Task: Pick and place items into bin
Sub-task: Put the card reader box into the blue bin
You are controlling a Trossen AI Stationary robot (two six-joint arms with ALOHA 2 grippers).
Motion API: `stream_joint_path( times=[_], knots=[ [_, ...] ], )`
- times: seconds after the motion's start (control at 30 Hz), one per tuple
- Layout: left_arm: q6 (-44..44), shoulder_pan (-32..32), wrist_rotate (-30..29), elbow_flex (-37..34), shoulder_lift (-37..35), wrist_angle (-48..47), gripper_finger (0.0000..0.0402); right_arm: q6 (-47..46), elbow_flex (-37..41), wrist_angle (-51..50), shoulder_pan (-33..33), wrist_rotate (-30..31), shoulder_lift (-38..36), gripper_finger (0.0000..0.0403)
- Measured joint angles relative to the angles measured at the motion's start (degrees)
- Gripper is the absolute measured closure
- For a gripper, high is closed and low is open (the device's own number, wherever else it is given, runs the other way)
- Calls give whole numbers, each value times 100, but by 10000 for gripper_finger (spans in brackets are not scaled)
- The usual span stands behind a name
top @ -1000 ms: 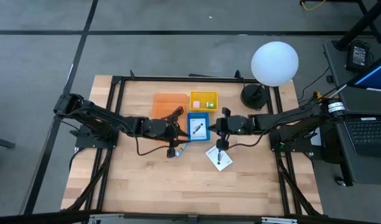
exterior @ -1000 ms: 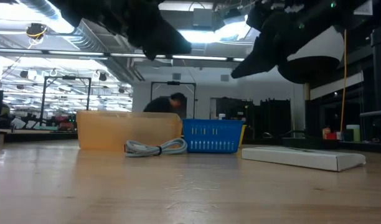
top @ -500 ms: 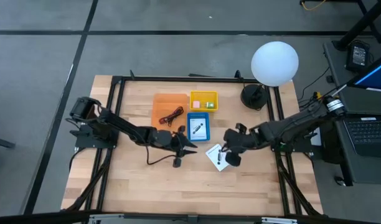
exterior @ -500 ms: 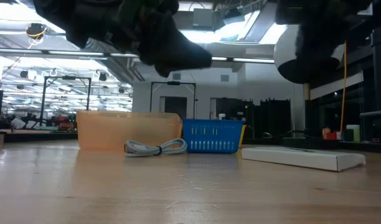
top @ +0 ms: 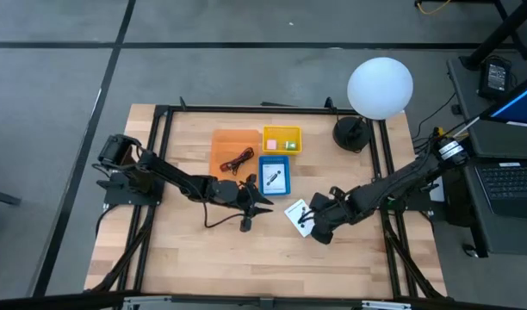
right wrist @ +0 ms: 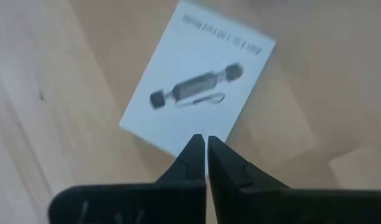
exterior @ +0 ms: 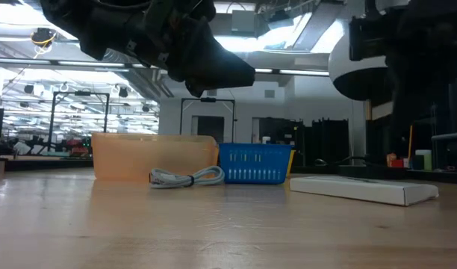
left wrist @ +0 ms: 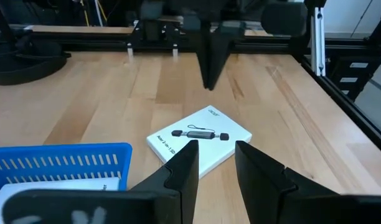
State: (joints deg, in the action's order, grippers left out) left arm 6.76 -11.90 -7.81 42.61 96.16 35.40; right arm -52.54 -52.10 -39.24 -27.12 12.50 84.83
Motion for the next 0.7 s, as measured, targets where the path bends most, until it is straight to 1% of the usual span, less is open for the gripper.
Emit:
stream_joint_path(
  times=[0.13, 0.23, 0.47, 0.7],
  knots=[
    [0, 0, 0, 0, 0, 0, 303, -266, 0, -4, -196, -58, 167, 401],
    [7, 0, 0, 0, 0, 2, 306, -276, 0, -4, -307, -56, 256, 402],
    [73, 0, -1, 0, -2, 63, 304, -292, 2, -2, -332, 9, 607, 403],
    [313, 0, -1, 2, -2, 85, 308, -268, 4, -53, -334, -84, 886, 403]
  ],
)
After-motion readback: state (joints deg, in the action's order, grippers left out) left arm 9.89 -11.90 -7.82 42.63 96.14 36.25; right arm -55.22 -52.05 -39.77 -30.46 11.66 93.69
